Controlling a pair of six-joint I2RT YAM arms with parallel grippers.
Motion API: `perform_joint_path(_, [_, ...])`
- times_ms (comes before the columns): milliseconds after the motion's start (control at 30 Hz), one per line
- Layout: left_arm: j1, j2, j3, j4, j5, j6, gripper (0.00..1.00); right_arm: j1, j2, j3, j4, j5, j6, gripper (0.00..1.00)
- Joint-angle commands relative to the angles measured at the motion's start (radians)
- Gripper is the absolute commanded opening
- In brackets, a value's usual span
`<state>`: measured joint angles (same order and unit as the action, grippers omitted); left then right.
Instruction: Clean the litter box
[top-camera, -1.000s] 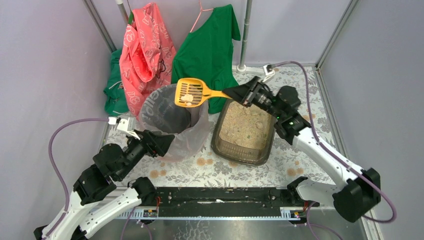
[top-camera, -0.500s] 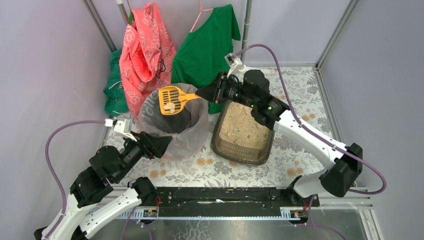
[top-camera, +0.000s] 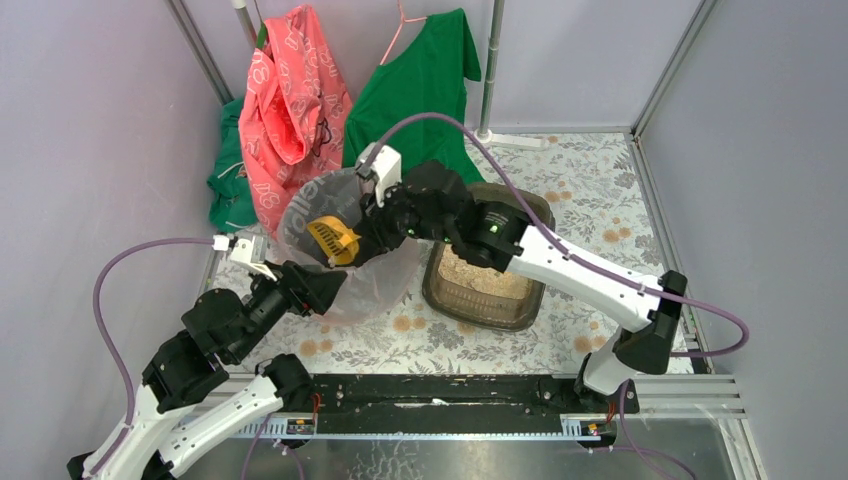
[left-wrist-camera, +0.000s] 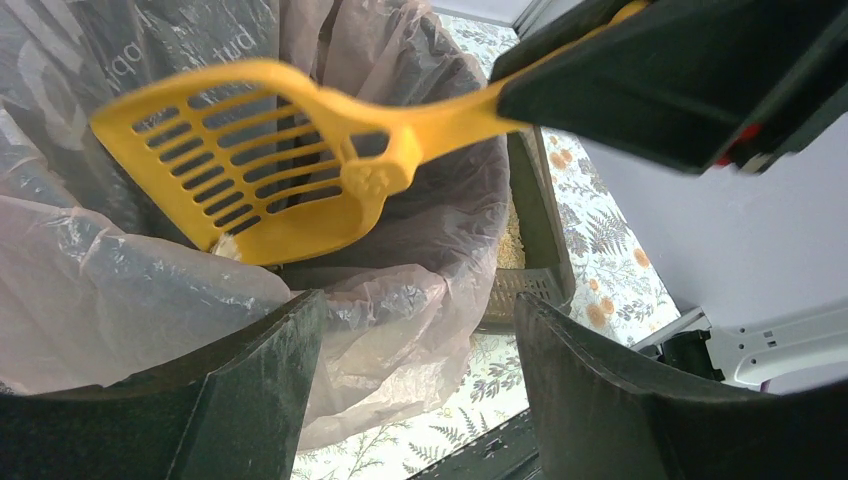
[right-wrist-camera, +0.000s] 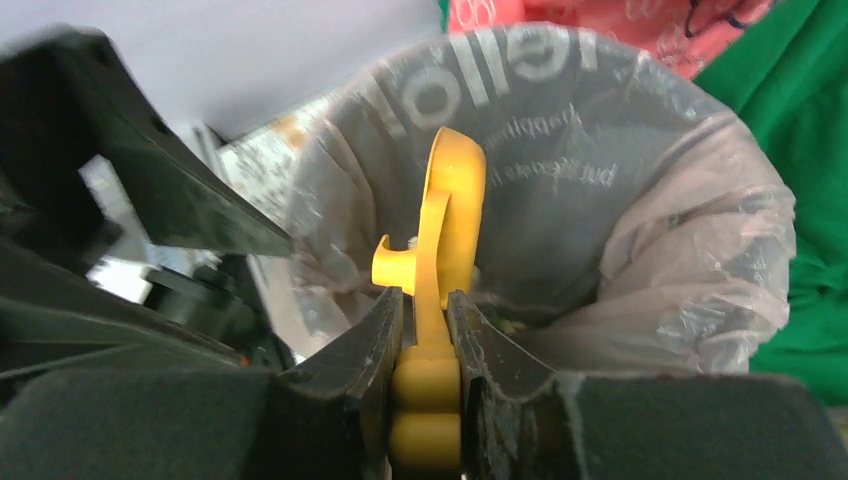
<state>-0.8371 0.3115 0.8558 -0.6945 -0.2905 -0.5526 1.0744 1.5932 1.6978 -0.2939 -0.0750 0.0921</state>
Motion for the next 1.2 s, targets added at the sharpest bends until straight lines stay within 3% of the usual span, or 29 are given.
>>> perform_joint_path(0, [-0.006, 0.014, 0.007, 0.000, 0.006, -0.012, 0.77, 0.038, 0.005, 0.043, -0.069, 0.176, -0.150, 0.00])
perform_joint_path(400, [-0.006, 0.036, 0.000, 0.012, 0.012, -0.015, 0.77, 0.074, -0.167, -0.049, 0.076, 0.348, -0.178, 0.00])
perform_joint_path(567, [-0.005, 0.043, -0.014, 0.026, 0.021, -0.016, 0.77, 0.052, -0.281, -0.085, 0.107, 0.296, -0.119, 0.00])
perform_joint_path(700, [-0.005, 0.050, -0.019, 0.037, 0.032, -0.017, 0.76, -0.095, -0.399, -0.161, 0.143, 0.119, 0.068, 0.00])
perform_joint_path(833, [-0.005, 0.052, -0.018, 0.041, 0.039, -0.017, 0.76, -0.324, -0.541, -0.286, 0.148, 0.055, 0.266, 0.00])
perform_joint_path(1000, [-0.006, 0.045, -0.027, 0.039, 0.041, -0.016, 0.76, -0.556, -0.694, -0.467, 0.106, 0.070, 0.373, 0.00])
perform_joint_path(1167, [-0.005, 0.044, -0.025, 0.040, 0.048, -0.015, 0.76, -0.610, -0.718, -0.547, -0.032, 0.219, 0.373, 0.00])
